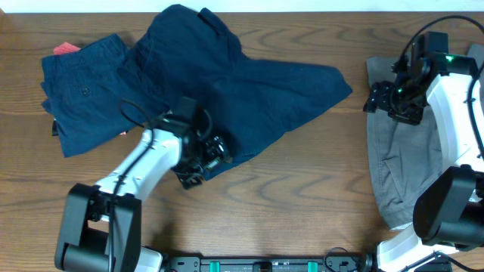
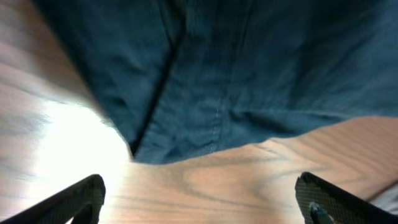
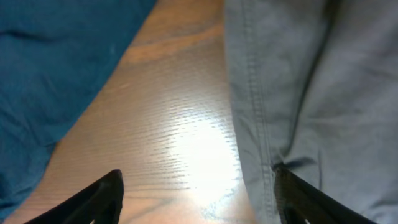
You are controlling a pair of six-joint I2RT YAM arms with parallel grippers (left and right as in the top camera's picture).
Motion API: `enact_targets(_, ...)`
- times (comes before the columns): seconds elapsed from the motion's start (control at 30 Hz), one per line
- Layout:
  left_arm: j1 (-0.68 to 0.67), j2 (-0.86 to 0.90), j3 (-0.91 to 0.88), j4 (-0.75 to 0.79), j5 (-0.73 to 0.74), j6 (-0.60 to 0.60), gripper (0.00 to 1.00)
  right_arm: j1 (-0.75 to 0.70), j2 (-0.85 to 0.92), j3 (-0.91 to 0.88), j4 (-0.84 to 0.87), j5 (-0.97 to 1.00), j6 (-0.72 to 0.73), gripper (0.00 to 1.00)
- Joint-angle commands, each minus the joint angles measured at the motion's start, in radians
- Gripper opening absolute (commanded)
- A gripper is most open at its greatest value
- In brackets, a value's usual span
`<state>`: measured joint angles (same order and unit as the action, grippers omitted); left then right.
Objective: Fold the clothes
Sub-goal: 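Drag the navy shorts toward the table front with the left gripper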
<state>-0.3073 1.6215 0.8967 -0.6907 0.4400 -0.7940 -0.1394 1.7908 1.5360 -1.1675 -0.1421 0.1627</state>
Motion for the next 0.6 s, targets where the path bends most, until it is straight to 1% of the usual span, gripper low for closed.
enact_targets(0.0, -0.063, 0.006, -0.078, 0.117, -0.003, -0.184, 1.0, 0.011, 0.002, 0.0, 0.014, -0.016, -0.035, 0.72)
enact_targets(0.1, -0.101, 0.006, -0.142, 0.288, -0.019, -0.231, 0.98, 0.011, 0.012, -0.003, 0.021, -0.016, -0.035, 0.73)
enact_targets(0.17, -0.113, 0.006, -0.165, 0.357, -0.067, -0.255, 0.97, 0.012, 0.022, -0.003, 0.02, -0.016, -0.037, 0.74)
enact_targets(0.23, -0.12, 0.006, -0.168, 0.364, -0.128, -0.263, 0.93, 0.014, 0.028, -0.004, 0.019, -0.016, -0.037, 0.75)
enact_targets(0.27, -0.12, 0.006, -0.168, 0.364, -0.145, -0.263, 0.9, 0.014, 0.028, -0.006, 0.02, -0.016, -0.037, 0.75)
enact_targets(0.3, -0.119, 0.006, -0.168, 0.364, -0.147, -0.263, 0.85, 0.014, 0.028, -0.009, 0.021, -0.016, -0.037, 0.75)
enact_targets(0.33, -0.119, 0.006, -0.168, 0.364, -0.147, -0.264, 0.77, 0.014, 0.028, -0.01, 0.021, -0.016, -0.037, 0.75)
enact_targets(0.43, -0.119, 0.006, -0.168, 0.363, -0.147, -0.267, 0.66, 0.014, 0.028, -0.011, 0.023, -0.016, -0.037, 0.76)
enact_targets(0.47, -0.119, 0.006, -0.168, 0.362, -0.147, -0.267, 0.64, 0.014, 0.028, -0.011, 0.024, -0.016, -0.037, 0.76)
enact_targets(0.57, -0.119, 0.006, -0.168, 0.343, -0.146, -0.268, 0.64, 0.014, 0.028, -0.011, 0.024, -0.015, -0.038, 0.77)
